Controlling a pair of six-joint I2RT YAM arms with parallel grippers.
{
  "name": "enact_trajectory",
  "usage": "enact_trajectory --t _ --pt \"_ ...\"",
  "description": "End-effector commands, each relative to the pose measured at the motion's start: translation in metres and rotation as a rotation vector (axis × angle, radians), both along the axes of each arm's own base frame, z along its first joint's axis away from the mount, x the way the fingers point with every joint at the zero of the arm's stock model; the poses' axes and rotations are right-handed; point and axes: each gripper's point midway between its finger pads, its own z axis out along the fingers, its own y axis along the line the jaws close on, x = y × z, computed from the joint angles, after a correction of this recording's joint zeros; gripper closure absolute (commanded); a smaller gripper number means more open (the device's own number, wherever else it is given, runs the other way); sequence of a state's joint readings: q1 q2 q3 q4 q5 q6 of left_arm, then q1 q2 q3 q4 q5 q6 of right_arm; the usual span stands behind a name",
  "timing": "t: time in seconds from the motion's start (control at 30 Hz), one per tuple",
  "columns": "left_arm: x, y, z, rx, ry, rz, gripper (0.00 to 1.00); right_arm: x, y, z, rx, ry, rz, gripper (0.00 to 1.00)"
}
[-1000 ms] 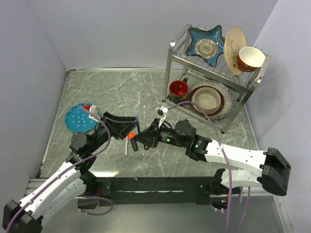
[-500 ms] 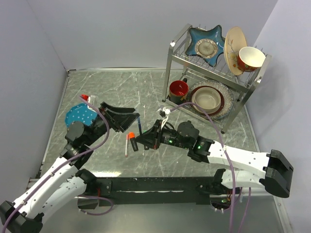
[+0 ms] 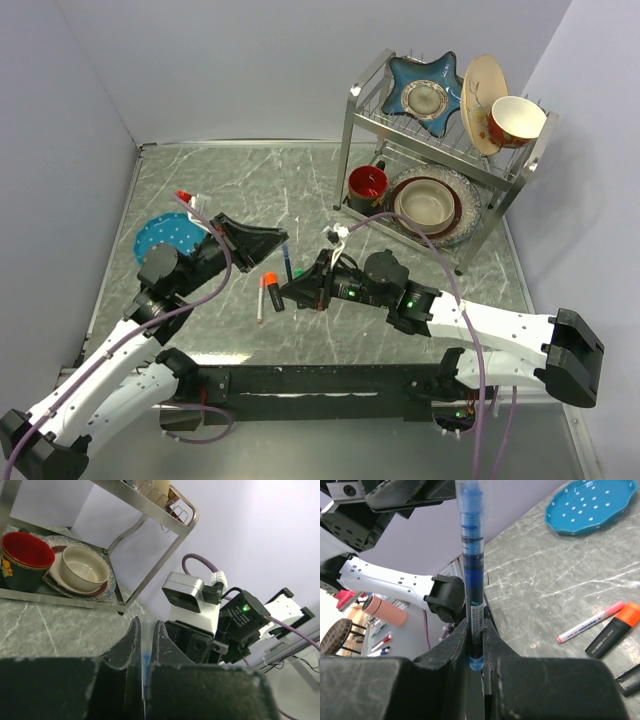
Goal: Insert the pens into the pen caps
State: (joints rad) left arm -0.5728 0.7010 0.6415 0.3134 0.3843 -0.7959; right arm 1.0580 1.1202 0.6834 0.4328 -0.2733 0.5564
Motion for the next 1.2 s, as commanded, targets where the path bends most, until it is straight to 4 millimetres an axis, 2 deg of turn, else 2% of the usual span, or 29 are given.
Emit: enact_trajectory --t 0.0,0.03,0.07,0.1,0.17,0.23,0.27,0.33,0.37,0.43,0.47,0.53,0.57,0.6,0.63,0.67,0.87,1.03,1.1,1.17 --pt "-0.024 -0.009 -0.018 0.006 0.042 -0.139 0.99 0.006 -0.001 0.037 0.074 -0.068 -0.025 1.0" --pt "-0.026 -0.011 -0.024 0.009 0.057 -0.156 0.99 0.009 -0.001 0.041 0.079 -0.078 -0.037 1.0" --pt "-0.026 -0.012 -0.042 0.029 0.096 -0.163 0.99 0.019 -0.004 0.044 0.075 -0.08 -0.074 1.0" --pt "-0.026 -0.012 -0.053 0.038 0.123 -0.164 0.99 0.025 -0.005 0.059 0.093 -0.095 -0.093 1.0" --pt "-0.03 -0.013 -0.076 0.032 0.175 -0.186 0.99 0.036 -0.007 0.067 0.097 -0.105 -0.125 1.0" --pt "-0.034 -0.011 -0.083 -0.01 0.216 -0.189 0.99 0.053 -0.012 0.081 0.122 -0.125 -0.168 1.0" --pt "-0.036 -0.01 -0.094 -0.026 0.231 -0.191 0.99 0.059 -0.013 0.089 0.137 -0.136 -0.177 1.0" --pt "-0.037 -0.009 -0.1 -0.047 0.267 -0.192 0.99 0.073 -0.014 0.092 0.124 -0.154 -0.204 1.0" --pt "-0.037 -0.009 -0.11 -0.041 0.292 -0.195 0.99 0.077 -0.014 0.103 0.136 -0.173 -0.213 1.0" --pt "-0.037 -0.011 -0.117 -0.05 0.329 -0.203 0.99 0.088 -0.011 0.104 0.116 -0.192 -0.225 1.0" --pt "-0.038 -0.012 -0.123 -0.048 0.345 -0.208 0.99 0.093 -0.01 0.113 0.124 -0.207 -0.23 1.0" --pt "-0.038 -0.014 -0.13 -0.053 0.375 -0.21 0.99 0.103 -0.004 0.108 0.094 -0.211 -0.25 1.0" --pt "-0.039 -0.016 -0.137 -0.041 0.397 -0.216 0.99 0.105 -0.002 0.115 0.101 -0.221 -0.253 1.0" --pt "-0.038 -0.017 -0.15 -0.005 0.435 -0.21 0.99 0.11 0.003 0.109 0.082 -0.221 -0.254 1.0" --pt "-0.039 -0.018 -0.155 0.012 0.448 -0.212 0.99 0.116 0.004 0.105 0.059 -0.21 -0.275 1.0" --pt "-0.041 -0.019 -0.158 0.025 0.452 -0.217 0.99 0.12 0.005 0.113 0.063 -0.221 -0.284 1.0" --pt "-0.051 -0.017 -0.194 0.063 0.519 -0.205 0.99 0.147 0.006 0.118 0.065 -0.202 -0.333 1.0" --pt "-0.053 -0.015 -0.205 0.09 0.515 -0.178 0.99 0.155 0.008 0.106 0.069 -0.165 -0.314 1.0" --pt "-0.053 -0.016 -0.202 0.046 0.507 -0.181 0.99 0.155 0.016 0.093 0.055 -0.132 -0.285 1.0" --pt "-0.056 -0.018 -0.21 0.039 0.53 -0.187 0.99 0.157 0.02 0.084 0.055 -0.115 -0.279 1.0"
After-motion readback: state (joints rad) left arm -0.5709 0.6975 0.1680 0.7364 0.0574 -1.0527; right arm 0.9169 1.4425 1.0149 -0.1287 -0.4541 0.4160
